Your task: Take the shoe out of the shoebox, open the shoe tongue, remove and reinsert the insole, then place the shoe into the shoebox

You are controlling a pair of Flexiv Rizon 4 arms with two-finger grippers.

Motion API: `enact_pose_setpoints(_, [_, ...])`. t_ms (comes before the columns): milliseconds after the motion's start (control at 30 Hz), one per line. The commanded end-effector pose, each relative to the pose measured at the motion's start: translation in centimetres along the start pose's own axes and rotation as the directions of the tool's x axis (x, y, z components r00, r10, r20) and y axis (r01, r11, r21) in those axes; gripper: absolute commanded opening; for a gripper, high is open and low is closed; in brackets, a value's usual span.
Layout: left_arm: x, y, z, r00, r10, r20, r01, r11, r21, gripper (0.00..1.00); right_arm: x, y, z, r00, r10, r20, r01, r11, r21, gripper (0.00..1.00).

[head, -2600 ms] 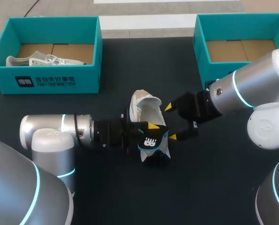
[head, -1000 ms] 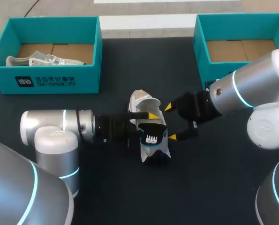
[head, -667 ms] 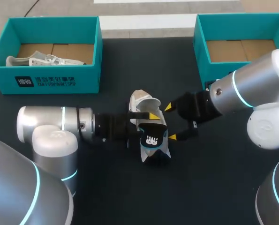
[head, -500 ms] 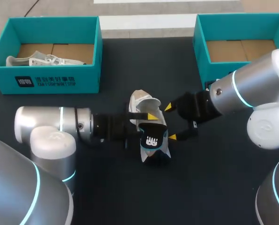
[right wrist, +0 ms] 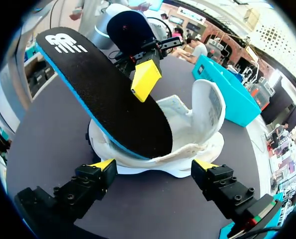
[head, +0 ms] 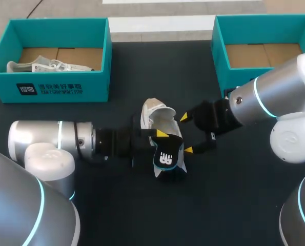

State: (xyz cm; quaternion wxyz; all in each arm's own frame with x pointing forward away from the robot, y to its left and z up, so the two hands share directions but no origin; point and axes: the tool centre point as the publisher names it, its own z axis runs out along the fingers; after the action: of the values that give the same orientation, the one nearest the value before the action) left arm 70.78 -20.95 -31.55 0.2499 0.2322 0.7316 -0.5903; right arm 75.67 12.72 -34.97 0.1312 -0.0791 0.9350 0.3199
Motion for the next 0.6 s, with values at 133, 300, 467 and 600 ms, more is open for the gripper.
enact_pose_setpoints(133, [0.2, -0.3, 0.1, 1.0, 0.004, -0.005, -0.004, 1.0, 0.013, 0.05, 0.1, 0.1, 0.1, 1.0, 0.001, 0.003, -0.001, 1.0, 0.004, 1.0])
enact_pose_setpoints(300, [0.5, 0.6, 0.5, 1.0, -0.001, -0.012, 0.001, 1.0, 0.008, 0.0, 0.1, 0.1, 0.1, 1.0, 0.001, 0.003, -0.001, 1.0, 0.004, 1.0])
enact_pose_setpoints(467, [0.5, 1.9, 0.4, 1.0, 0.025, 0.004, -0.025, 1.0, -0.019, 0.0, 0.1, 0.1, 0.1, 1.0, 0.001, 0.003, -0.001, 1.0, 0.004, 1.0])
enact_pose_setpoints(600, [0.5, 2.7, 0.4, 0.999, 0.037, 0.013, -0.036, 0.999, -0.034, 0.0, 0.1, 0.1, 0.1, 1.0, 0.001, 0.003, -0.001, 1.0, 0.004, 1.0])
